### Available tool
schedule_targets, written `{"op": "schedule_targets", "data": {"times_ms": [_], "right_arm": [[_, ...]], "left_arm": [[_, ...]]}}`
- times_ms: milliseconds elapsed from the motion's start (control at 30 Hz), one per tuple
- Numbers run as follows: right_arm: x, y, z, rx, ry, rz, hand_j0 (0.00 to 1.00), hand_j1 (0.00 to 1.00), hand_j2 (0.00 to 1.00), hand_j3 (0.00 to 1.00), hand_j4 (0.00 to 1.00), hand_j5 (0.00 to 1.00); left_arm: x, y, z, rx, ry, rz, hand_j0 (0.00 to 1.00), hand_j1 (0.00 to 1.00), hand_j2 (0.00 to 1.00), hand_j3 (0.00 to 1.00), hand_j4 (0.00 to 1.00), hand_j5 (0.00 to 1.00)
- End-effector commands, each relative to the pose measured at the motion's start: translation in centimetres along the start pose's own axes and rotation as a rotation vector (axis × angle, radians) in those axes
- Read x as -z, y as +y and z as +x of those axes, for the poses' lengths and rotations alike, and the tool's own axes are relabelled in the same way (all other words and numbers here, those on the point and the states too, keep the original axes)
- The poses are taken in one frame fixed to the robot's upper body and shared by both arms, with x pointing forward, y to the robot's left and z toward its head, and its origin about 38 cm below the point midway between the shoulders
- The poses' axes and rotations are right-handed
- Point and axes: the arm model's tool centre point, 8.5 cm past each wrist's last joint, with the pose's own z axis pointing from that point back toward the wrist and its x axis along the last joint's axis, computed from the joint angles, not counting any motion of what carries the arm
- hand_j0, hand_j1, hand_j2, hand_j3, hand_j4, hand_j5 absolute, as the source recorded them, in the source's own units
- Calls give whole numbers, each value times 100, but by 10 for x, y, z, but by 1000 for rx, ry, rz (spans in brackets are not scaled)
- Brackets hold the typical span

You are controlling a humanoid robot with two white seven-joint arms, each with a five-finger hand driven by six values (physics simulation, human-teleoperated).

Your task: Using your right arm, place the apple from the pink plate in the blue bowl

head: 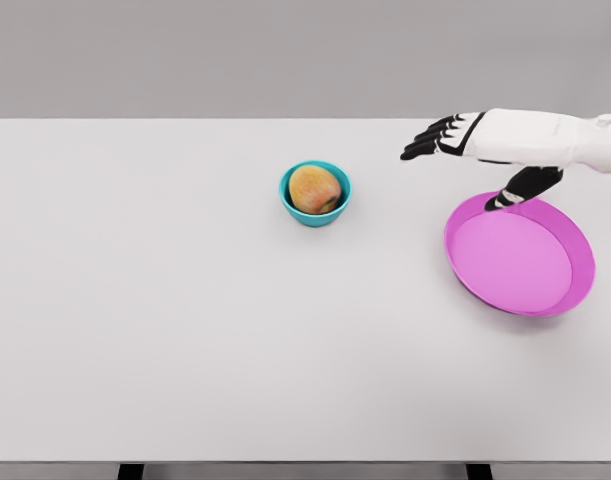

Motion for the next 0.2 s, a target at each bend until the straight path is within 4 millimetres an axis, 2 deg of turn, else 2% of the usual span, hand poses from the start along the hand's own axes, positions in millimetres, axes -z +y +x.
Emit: {"op": "schedule_targets", "data": {"times_ms": [0, 33, 67, 167], "right_arm": [[11, -6, 0, 27, 10, -24, 100, 100, 100, 100, 100, 100], [25, -5, 4, 40, -10, -33, 100, 100, 100, 100, 100, 100], [30, -7, 4, 50, -4, -38, 100, 100, 100, 100, 100, 100], [33, -10, 6, 56, 5, -40, 100, 100, 100, 100, 100, 100]], "left_arm": [[0, 0, 0, -1, 0, 0, 100, 100, 100, 100, 100, 100], [0, 0, 0, -1, 0, 0, 100, 100, 100, 100, 100, 100], [0, 0, 0, -1, 1, 0, 100, 100, 100, 100, 100, 100], [0, 0, 0, -1, -2, -2, 100, 100, 100, 100, 100, 100]]}}
